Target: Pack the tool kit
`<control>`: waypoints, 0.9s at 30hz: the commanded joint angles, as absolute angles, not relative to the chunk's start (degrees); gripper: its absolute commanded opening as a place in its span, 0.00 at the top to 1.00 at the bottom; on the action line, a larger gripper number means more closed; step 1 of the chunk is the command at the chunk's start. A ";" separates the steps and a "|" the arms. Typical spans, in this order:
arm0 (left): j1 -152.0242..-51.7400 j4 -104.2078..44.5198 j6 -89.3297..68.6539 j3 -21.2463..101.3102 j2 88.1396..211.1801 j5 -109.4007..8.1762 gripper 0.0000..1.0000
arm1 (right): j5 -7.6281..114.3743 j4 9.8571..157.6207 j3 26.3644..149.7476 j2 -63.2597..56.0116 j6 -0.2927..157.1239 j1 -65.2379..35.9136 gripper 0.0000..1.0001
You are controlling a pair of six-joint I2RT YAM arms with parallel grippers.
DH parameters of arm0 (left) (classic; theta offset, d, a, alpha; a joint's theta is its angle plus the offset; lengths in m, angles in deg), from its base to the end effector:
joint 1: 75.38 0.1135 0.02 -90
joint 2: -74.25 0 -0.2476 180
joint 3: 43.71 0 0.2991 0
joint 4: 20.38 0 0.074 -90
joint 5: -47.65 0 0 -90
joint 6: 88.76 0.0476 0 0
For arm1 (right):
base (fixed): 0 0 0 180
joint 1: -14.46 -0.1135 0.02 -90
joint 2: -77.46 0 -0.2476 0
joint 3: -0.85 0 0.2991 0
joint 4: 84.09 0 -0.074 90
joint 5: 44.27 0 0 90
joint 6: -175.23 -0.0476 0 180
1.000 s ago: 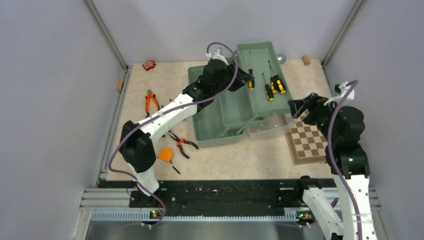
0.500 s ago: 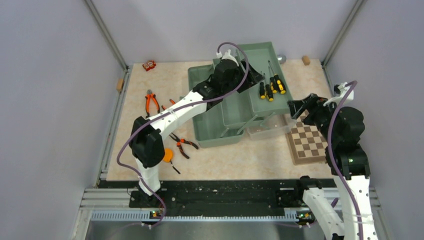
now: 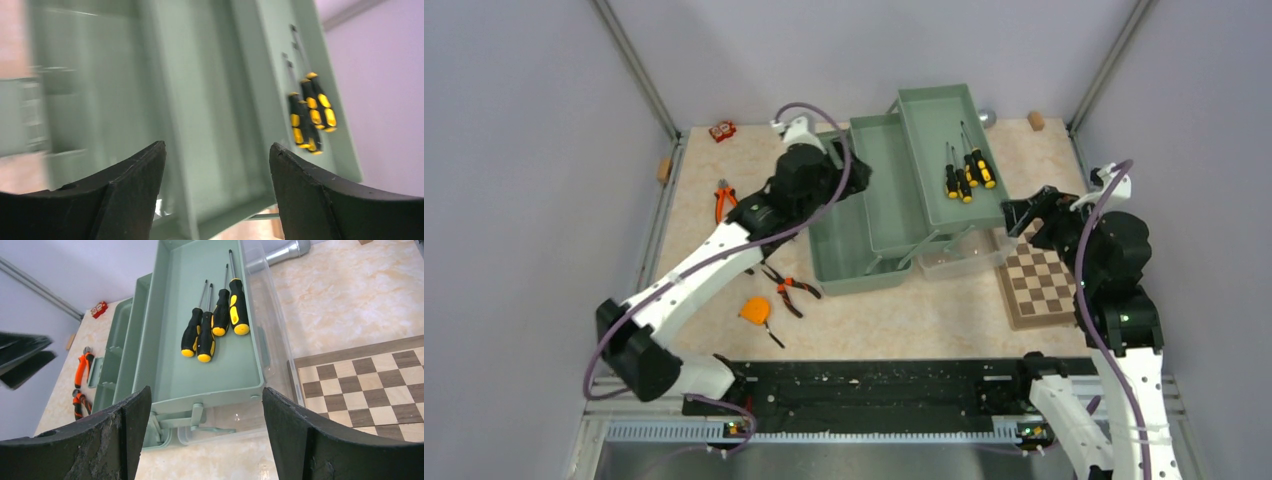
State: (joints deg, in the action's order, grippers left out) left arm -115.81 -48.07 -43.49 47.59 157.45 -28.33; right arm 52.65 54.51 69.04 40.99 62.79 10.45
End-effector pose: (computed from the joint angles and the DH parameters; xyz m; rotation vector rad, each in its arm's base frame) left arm 0.3120 -0.2506 0.3612 -0.2448 1.9631 -0.7625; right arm 0.1940 0.0193 0.3975 0.1929 1.7485 0.4426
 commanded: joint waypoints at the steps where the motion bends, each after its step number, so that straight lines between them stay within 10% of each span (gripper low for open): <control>1: -110.69 -54.76 -41.53 38.11 145.34 -21.05 0.19 | 51.24 55.80 69.39 40.02 64.39 10.13 0.19; 13: -100.05 -70.19 -41.88 14.19 125.70 -12.82 0.14 | 50.63 56.94 69.25 37.76 65.13 10.10 0.19; 27: -97.55 -72.46 -45.51 6.01 135.56 -18.27 0.16 | 52.49 58.51 68.98 35.70 64.12 10.15 0.19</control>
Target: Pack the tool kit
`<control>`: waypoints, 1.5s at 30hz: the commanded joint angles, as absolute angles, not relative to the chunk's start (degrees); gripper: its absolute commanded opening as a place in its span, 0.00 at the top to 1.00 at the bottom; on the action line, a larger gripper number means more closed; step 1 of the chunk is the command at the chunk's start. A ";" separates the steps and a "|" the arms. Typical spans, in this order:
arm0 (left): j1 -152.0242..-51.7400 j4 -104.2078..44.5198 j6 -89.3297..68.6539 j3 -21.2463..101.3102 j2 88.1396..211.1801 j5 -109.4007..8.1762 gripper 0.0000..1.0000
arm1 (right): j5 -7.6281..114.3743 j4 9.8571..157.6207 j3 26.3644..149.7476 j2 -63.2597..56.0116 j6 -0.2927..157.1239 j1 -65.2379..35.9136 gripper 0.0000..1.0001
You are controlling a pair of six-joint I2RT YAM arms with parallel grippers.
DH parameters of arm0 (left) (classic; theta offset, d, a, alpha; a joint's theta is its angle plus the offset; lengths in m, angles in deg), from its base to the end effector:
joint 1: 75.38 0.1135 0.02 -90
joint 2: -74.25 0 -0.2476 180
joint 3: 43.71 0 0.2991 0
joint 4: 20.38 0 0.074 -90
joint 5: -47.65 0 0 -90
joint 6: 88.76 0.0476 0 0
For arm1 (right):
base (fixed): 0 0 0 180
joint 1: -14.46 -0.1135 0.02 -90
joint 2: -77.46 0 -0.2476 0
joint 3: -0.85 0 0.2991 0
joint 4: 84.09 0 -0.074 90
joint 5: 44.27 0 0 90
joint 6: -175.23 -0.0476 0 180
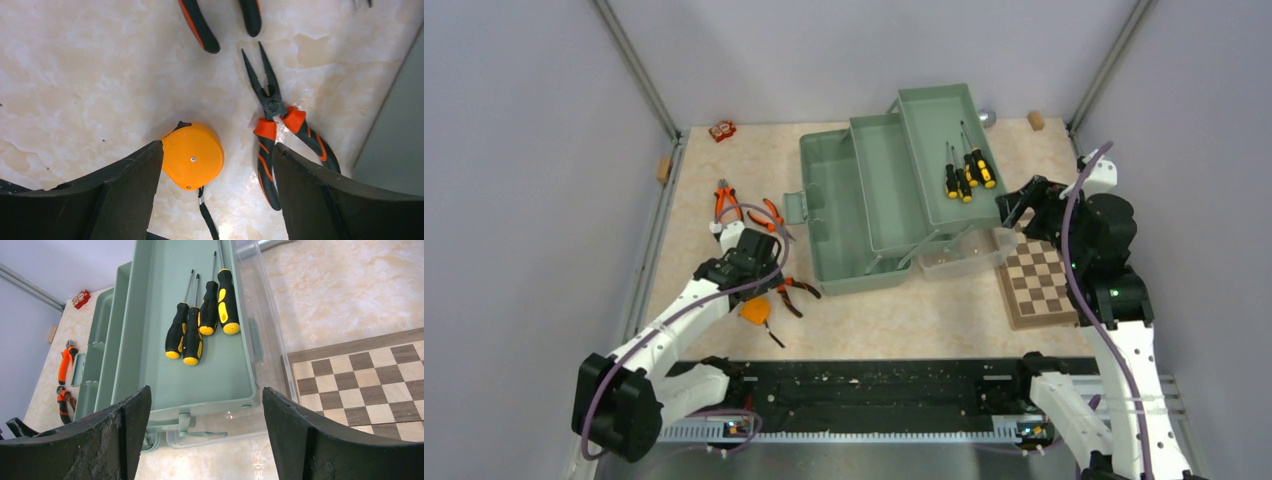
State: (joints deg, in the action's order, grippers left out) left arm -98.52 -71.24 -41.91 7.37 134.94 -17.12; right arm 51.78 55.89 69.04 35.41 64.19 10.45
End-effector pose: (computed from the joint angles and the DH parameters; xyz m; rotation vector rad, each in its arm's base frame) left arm 0.2391 -0.0801 0.1776 -0.5739 2.4127 0.1072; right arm 0.2215 0.0206 0.3820 0.1960 1.8198 0.4049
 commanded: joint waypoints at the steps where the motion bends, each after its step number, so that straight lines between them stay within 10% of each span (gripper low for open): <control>1: -97.39 -72.57 -47.24 5.27 135.44 -18.35 0.16 | 52.50 58.57 68.81 35.75 64.06 10.10 0.19; 26: -96.86 -72.16 -75.42 -1.60 141.87 -14.81 0.20 | 51.80 58.35 67.15 37.89 64.83 9.45 0.19; 38: -96.83 -77.41 -72.86 4.55 136.30 -9.63 0.77 | 51.62 58.36 67.21 37.59 64.69 9.41 0.19; 45: -96.90 -75.64 -61.92 15.76 130.78 -9.93 0.88 | 51.93 58.55 67.24 37.56 64.56 9.41 0.19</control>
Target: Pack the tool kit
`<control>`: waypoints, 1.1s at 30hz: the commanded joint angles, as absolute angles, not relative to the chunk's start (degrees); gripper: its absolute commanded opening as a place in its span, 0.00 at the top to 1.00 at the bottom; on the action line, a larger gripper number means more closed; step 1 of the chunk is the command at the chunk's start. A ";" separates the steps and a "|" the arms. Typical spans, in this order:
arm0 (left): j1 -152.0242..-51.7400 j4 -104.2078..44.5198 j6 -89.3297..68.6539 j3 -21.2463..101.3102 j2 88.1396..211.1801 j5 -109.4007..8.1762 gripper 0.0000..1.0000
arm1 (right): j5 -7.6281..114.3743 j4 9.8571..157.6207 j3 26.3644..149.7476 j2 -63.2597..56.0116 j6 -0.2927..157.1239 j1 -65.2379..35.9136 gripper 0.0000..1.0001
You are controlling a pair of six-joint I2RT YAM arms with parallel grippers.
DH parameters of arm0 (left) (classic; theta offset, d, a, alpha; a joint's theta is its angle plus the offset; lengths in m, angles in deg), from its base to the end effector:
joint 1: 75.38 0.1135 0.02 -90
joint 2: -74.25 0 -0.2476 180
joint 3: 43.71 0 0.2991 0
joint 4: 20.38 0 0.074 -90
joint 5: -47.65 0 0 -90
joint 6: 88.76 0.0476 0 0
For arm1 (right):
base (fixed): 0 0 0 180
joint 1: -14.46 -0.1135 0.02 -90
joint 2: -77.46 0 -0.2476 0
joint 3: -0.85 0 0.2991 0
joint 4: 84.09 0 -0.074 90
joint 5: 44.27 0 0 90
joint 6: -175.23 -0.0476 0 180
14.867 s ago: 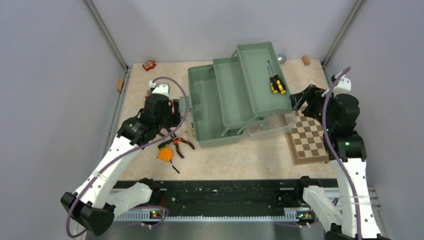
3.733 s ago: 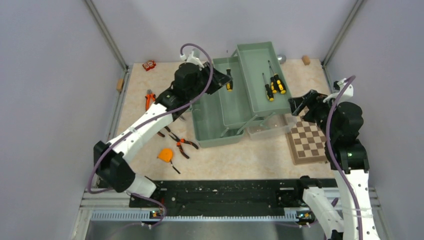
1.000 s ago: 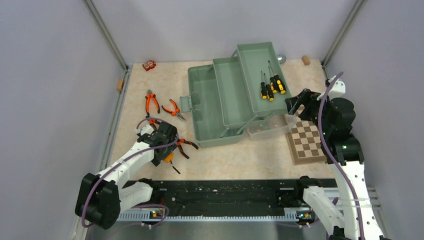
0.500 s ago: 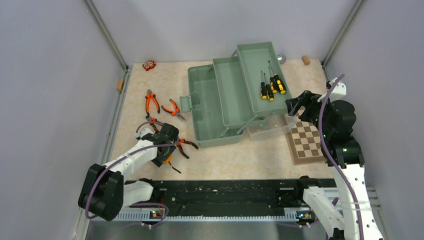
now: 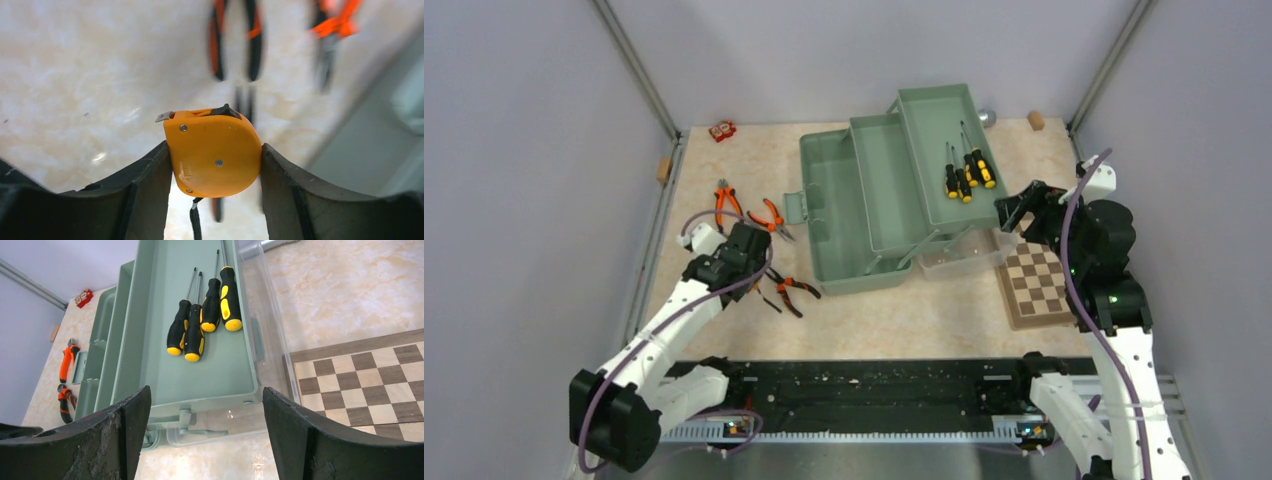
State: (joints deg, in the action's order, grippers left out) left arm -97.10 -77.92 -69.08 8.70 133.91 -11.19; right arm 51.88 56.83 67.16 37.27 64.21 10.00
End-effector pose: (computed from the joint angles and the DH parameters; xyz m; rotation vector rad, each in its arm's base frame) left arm 0.2325 -0.0661 0.1856 -1.1489 2.1729 0.0802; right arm 0.2166 0.0220 0.3778 0.1844 1.8054 0.4133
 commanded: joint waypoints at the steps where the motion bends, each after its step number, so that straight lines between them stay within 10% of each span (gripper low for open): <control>1: -96.84 -73.79 -59.83 17.24 130.37 -11.81 0.88 | 51.89 58.50 67.18 37.58 64.46 9.43 0.19; 12: -99.73 -48.48 -52.16 30.50 141.36 -40.99 0.80 | 52.15 58.73 67.08 37.64 64.19 9.44 0.19; 33: -111.91 -38.89 -55.57 58.77 175.66 -39.70 0.72 | 51.84 58.77 66.79 37.55 64.27 9.43 0.19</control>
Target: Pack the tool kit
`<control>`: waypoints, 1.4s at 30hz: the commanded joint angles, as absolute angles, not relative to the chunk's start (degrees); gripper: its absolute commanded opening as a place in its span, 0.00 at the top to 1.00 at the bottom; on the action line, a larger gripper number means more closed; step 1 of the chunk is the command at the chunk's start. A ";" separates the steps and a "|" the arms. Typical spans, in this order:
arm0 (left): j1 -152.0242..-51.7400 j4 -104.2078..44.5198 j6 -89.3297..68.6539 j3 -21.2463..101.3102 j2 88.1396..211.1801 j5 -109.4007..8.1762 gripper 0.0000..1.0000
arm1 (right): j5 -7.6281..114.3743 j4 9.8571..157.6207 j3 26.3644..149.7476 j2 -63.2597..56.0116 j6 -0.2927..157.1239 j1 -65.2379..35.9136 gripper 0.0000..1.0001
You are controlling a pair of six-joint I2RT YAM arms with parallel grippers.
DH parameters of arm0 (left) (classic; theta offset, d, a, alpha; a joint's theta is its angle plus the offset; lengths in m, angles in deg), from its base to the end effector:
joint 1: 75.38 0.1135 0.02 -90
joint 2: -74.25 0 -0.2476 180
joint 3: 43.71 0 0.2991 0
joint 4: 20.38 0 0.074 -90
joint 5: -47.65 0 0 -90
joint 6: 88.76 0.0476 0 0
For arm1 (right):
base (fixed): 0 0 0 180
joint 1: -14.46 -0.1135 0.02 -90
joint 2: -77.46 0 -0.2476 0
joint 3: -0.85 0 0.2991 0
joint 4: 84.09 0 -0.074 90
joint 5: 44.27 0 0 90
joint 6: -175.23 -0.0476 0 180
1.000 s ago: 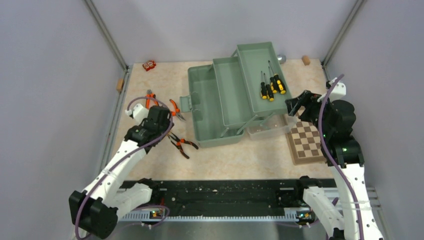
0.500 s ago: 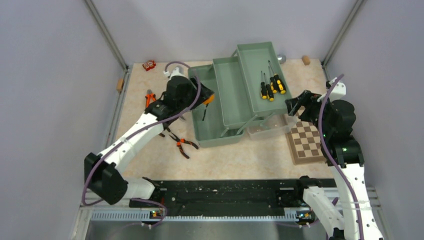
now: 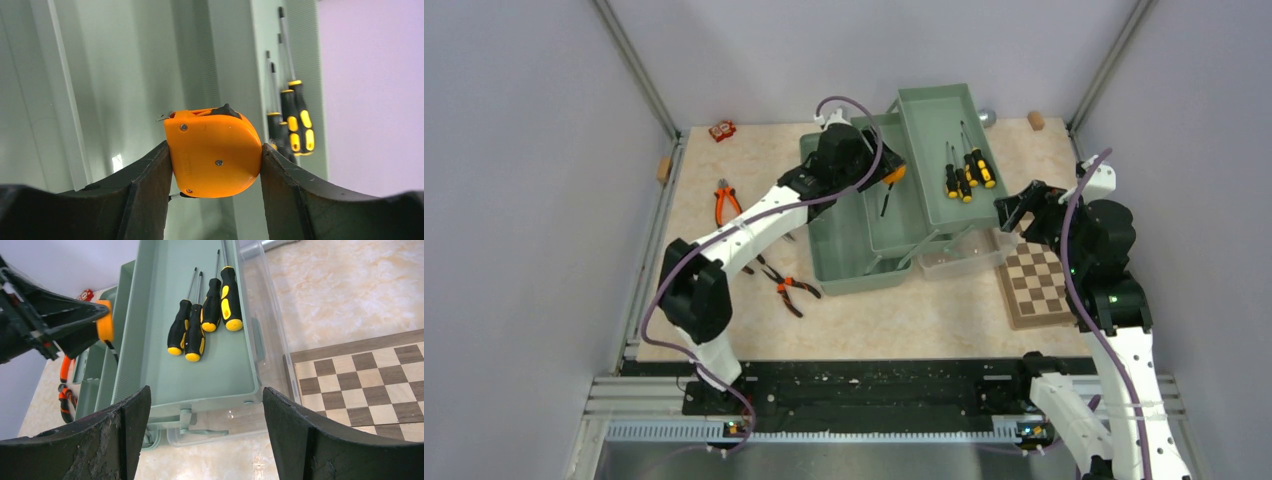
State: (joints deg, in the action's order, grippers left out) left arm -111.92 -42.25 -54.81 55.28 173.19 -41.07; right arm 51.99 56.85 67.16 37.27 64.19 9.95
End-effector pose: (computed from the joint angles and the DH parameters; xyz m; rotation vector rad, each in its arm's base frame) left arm 0.3786 -0.2792 0.3132 -0.3716 2.0678 -1.0116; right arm 0.2166 0.0223 0.3778 0.1825 1.8054 0.4159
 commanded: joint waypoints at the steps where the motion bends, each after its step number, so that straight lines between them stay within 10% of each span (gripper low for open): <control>1: -111.88 -39.12 -55.23 59.64 176.73 -39.05 0.71 | 51.80 58.79 66.76 37.61 64.30 9.41 0.19; 18: -111.92 -50.95 -43.15 61.77 175.30 -31.15 0.08 | 51.27 58.87 67.38 36.70 65.11 9.44 0.18; 42: -96.74 -67.20 -50.96 10.19 128.09 -15.96 0.22 | 48.79 58.67 70.20 32.71 64.30 9.44 0.18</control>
State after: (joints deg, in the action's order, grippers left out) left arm -100.38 -67.13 -48.67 14.56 131.03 -15.17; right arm 49.72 56.85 67.29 32.55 64.65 9.95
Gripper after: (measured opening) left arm 0.802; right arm 0.814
